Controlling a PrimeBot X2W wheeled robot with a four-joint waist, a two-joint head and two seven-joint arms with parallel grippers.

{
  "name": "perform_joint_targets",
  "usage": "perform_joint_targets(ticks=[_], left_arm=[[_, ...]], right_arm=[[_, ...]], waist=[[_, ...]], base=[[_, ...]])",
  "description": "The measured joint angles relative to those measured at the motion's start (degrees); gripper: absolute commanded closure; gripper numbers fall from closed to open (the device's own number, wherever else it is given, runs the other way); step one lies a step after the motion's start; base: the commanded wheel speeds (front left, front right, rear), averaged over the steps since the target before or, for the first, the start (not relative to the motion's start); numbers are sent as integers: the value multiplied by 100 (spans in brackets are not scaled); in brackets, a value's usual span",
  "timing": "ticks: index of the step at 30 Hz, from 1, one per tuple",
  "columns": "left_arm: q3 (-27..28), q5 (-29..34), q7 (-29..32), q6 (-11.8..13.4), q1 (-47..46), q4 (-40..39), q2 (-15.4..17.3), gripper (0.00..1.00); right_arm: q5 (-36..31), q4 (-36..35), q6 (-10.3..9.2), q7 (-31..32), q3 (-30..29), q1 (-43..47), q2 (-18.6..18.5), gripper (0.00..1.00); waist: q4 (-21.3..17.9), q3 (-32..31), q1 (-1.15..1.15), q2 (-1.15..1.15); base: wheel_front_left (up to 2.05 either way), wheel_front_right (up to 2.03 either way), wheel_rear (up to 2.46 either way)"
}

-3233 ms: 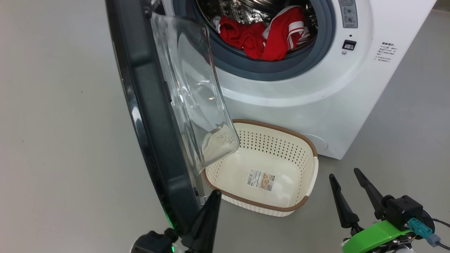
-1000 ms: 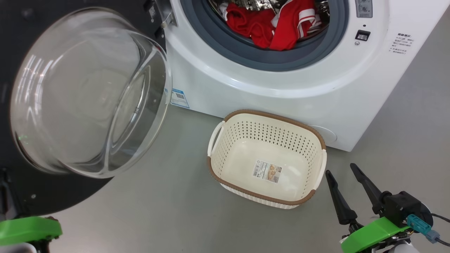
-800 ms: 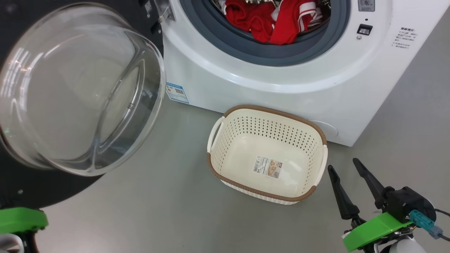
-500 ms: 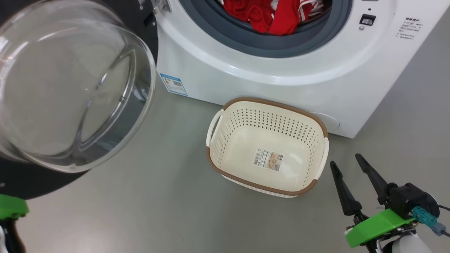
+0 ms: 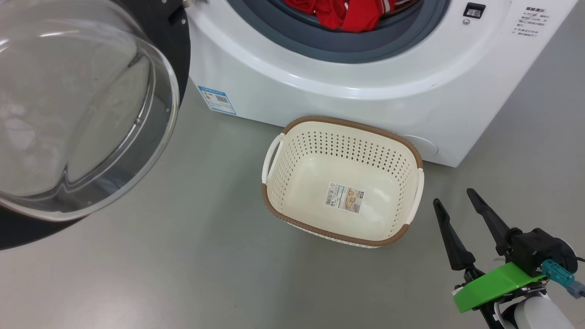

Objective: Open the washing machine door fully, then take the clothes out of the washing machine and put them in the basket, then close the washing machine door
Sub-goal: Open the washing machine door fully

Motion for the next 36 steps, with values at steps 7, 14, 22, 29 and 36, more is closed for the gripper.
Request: perform_joint_targets(ticks=[7,14,22,29,36], left_arm=[[102,66,0,-107,-62,130,-10,100],[113,145,0,-204,32,66,-111,100],[-122,145,1,-255,570,-208,-347,100],[-716,-131,0,-256,1198,-866,-593,75],[-1371,-449,1,-257,1804,-1390,-693,9]], right_arm=[[0,3,0,0,-19,-1,9,0],[1,36,0,0,-31,9,87,0],[2,44,0,0,-110,43,151,0],[2,58,0,0,-187,254,225,0],[2,54,0,0,-301,360,320,0]], waist=[[-7,-78,0,0],[-21,-282,0,0],[-54,-505,0,0],[-124,-676,0,0],[-269,-787,0,0]], base=[[0,0,0],[0,0,0],[0,0,0],[0,0,0],[0,0,0]])
